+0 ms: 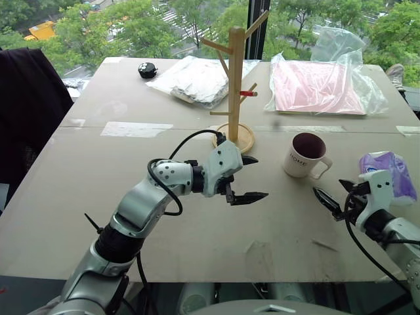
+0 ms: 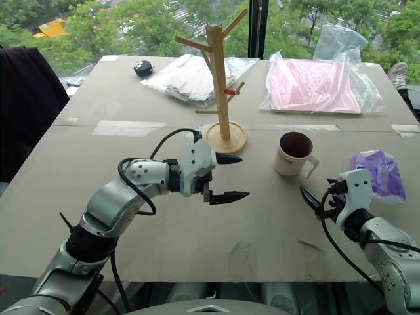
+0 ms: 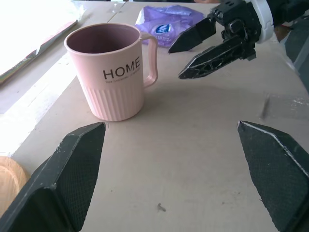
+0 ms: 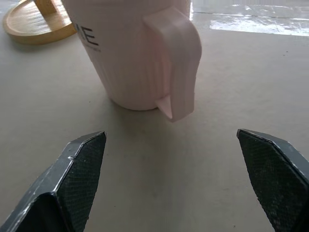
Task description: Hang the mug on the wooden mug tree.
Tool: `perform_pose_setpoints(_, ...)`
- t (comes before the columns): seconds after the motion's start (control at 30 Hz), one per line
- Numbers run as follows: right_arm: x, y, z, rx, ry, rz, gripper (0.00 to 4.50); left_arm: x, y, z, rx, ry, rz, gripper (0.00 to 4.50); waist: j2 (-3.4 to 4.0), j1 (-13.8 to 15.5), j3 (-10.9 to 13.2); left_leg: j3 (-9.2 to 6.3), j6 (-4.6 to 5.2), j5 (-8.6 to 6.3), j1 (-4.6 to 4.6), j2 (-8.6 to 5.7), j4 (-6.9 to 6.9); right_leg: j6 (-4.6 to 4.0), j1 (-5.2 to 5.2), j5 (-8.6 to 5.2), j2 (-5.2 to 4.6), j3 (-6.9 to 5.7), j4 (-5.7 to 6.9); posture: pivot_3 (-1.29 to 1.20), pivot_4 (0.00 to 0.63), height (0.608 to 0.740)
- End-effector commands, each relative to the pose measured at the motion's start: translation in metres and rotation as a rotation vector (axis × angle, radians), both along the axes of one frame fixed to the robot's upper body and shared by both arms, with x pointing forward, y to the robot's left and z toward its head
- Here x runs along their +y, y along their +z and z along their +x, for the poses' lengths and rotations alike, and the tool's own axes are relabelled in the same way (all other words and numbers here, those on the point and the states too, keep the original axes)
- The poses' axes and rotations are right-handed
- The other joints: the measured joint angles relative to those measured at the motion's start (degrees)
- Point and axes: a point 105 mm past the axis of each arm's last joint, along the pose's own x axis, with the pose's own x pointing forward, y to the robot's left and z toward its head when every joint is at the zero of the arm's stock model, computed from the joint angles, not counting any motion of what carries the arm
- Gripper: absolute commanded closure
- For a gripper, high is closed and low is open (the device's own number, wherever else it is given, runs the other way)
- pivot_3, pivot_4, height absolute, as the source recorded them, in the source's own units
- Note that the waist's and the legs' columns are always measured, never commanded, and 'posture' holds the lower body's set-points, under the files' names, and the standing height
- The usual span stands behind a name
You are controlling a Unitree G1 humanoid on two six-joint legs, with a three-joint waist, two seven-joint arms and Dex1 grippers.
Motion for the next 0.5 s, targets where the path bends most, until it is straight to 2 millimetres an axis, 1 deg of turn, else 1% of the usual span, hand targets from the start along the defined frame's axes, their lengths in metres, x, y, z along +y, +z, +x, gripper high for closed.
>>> perform_pose_setpoints(0.03,0.000,0.007,0.009,-0.064,-0.012,0.004,0.11,0.005,0.000,0.011,-0.087,0.106,0.053,0.00,-0.01,0.00,-0.01,-0.02,0.00,0.00,0.03,0.01,0.00,0.00,0.03,0.00,0.05,0.00,0.01,0.00,0.150,0.740)
perform_pose_setpoints(0.17,0.002,0.004,0.017,-0.078,-0.022,0.021,0.11,0.006,-0.004,0.014,-0.107,0.151,0.069,0.00,0.00,0.01,-0.01,-0.12,-0.01,0.01,0.00,0.03,-0.01,-0.02,0.03,0.00,0.16,0.02,0.03,0.00,0.150,0.740)
perform_pose_setpoints(0.3,0.002,0.003,0.022,-0.096,-0.039,0.036,0.11,0.004,-0.003,0.012,-0.103,0.145,0.057,0.00,0.00,0.02,0.00,-0.10,-0.01,0.00,-0.03,0.04,-0.02,-0.03,0.02,0.01,0.16,0.03,0.01,0.00,0.150,0.740)
perform_pose_setpoints(0.5,0.002,-0.004,0.029,-0.099,-0.052,0.029,0.11,0.002,-0.003,0.010,-0.096,0.132,0.043,0.00,0.00,0.02,-0.01,-0.08,-0.01,0.00,-0.02,0.03,-0.02,-0.03,0.02,0.01,0.15,0.05,0.00,0.00,0.150,0.740)
